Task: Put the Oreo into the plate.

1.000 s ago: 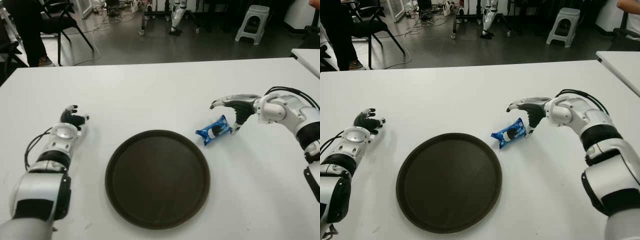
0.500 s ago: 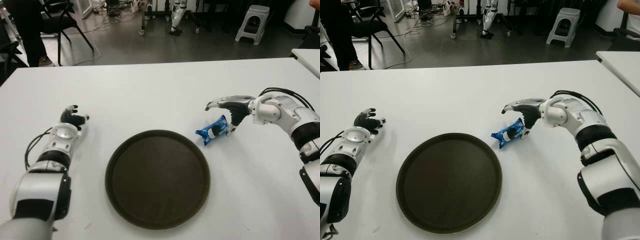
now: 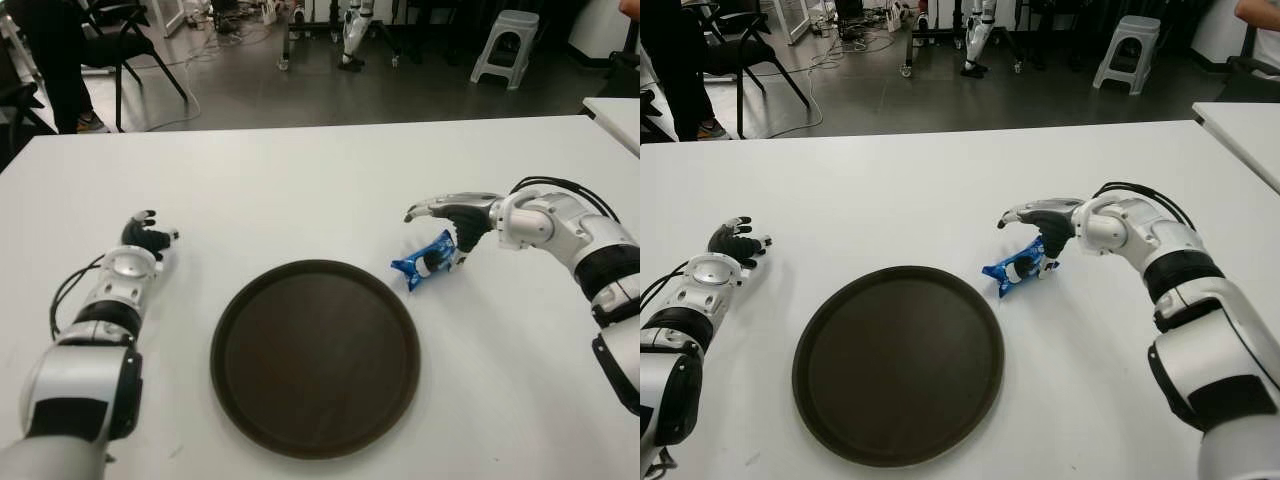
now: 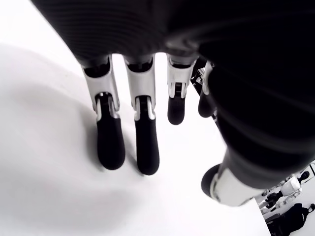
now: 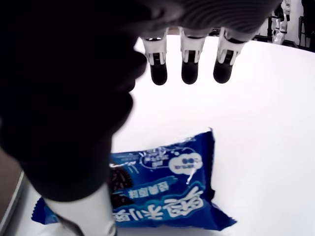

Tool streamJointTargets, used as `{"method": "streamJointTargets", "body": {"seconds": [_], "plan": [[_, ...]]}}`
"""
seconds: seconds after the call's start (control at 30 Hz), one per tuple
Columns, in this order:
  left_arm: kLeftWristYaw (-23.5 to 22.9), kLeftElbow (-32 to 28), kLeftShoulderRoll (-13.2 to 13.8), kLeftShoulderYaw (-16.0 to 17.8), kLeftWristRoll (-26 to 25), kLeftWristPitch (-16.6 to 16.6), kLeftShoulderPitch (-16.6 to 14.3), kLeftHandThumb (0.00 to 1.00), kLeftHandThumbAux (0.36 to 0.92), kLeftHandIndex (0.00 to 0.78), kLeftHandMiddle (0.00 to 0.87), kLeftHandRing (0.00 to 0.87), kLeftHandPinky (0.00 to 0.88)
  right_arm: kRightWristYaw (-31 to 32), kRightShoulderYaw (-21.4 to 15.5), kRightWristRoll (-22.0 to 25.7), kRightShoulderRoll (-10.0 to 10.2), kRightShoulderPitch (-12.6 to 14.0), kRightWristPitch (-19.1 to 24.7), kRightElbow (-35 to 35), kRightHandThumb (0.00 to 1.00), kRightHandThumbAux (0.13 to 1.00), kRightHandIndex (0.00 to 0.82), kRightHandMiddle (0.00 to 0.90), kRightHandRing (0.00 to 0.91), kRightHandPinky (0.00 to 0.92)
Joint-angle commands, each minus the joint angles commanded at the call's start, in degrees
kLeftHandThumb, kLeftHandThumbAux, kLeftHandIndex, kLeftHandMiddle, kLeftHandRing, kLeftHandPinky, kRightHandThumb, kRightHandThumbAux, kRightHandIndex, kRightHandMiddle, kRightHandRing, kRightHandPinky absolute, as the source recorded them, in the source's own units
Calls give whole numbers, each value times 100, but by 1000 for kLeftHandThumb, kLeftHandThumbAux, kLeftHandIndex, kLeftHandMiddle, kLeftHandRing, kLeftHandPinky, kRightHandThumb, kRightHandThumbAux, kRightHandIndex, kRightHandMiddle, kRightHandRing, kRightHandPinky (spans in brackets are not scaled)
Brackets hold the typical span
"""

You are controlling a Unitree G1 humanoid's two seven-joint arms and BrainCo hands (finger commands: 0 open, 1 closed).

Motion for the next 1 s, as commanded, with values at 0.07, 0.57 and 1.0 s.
{"method": "streamJointTargets", "body": {"seconds": [0.07, 0.57, 1.0], "plan": [[-28, -1, 0, 11, -15, -9, -1, 166, 766, 85, 134, 152, 133, -38, 20, -28, 6, -8, -15, 19, 0, 901, 0, 7, 6, 41], [-80, -8, 3, 28, -35, 17, -11, 146, 792, 76, 97, 113, 100, -61, 12, 5, 58, -9, 29, 142, 0, 894, 0, 4, 0, 37], [20, -14, 5, 5, -2, -45, 15, 170, 754, 89, 124, 141, 133, -60, -15, 38, 109, 43, 206, 182, 0, 913, 0, 1, 6, 36]]}}
